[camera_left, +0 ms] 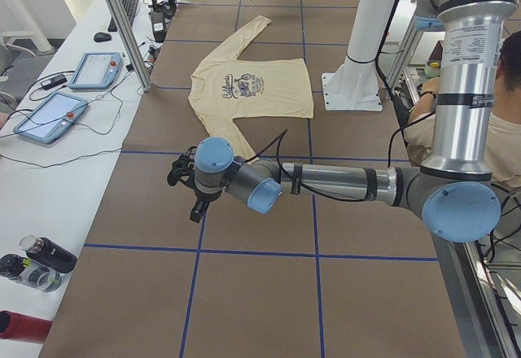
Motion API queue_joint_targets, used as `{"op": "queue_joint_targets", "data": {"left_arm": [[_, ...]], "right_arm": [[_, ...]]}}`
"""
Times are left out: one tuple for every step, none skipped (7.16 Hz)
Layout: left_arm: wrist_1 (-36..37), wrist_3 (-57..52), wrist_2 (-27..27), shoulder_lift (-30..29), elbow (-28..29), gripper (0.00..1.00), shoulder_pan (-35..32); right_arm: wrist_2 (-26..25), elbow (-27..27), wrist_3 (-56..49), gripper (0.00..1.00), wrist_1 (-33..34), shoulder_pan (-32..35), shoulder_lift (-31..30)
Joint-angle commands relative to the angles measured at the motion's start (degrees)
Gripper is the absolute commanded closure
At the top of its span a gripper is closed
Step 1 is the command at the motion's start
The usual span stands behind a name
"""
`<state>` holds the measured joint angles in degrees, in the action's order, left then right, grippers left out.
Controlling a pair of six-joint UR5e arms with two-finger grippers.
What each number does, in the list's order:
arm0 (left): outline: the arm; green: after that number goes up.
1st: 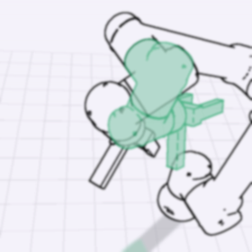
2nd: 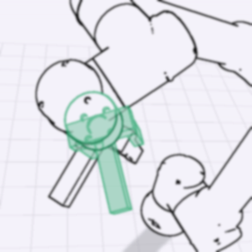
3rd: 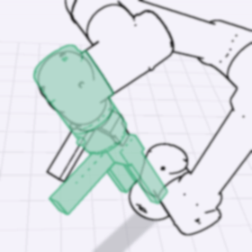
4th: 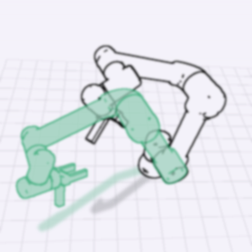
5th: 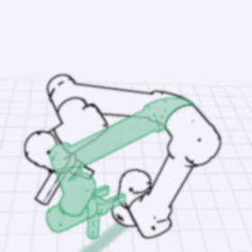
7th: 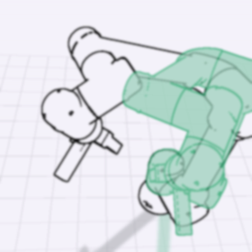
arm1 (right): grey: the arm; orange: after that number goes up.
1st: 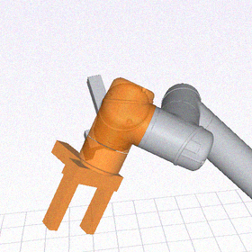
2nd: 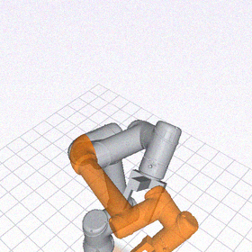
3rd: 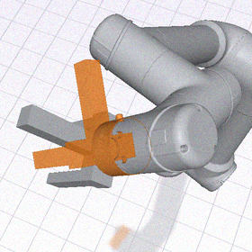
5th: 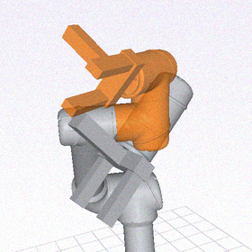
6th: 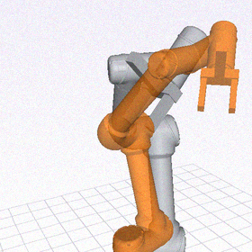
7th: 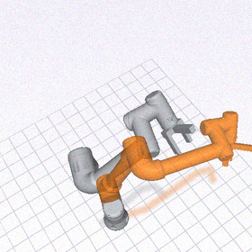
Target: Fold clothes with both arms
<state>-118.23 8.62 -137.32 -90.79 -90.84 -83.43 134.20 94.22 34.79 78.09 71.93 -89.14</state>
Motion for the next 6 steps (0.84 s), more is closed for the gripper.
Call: {"op": "queue_joint_targets", "data": {"left_arm": [[-0.4,4.6,-0.1,0.0,-0.5,0.00,0.0],[-1.0,4.8,-0.1,0.1,-0.6,0.00,0.0],[-0.9,4.9,-0.2,0.1,-0.6,0.00,0.0],[-0.9,5.3,-0.7,0.1,-0.6,0.00,0.0],[-1.0,6.4,-1.4,0.1,-0.8,0.00,0.0],[-1.0,6.4,-1.4,0.1,-1.1,0.00,0.0]], "right_arm": [[3.2,-3.5,1.3,0.06,0.0,-0.2,0.5],[3.4,-4.6,1.3,0.11,-0.1,-1.4,0.5],[3.1,-5.3,1.2,0.14,-0.1,-3.0,0.5],[3.2,-6.5,1.2,0.15,-0.1,-3.5,0.7],[3.1,-6.7,1.2,0.19,-0.2,-4.4,0.7],[3.0,-7.6,1.1,0.22,-0.2,-5.2,1.2]]}}
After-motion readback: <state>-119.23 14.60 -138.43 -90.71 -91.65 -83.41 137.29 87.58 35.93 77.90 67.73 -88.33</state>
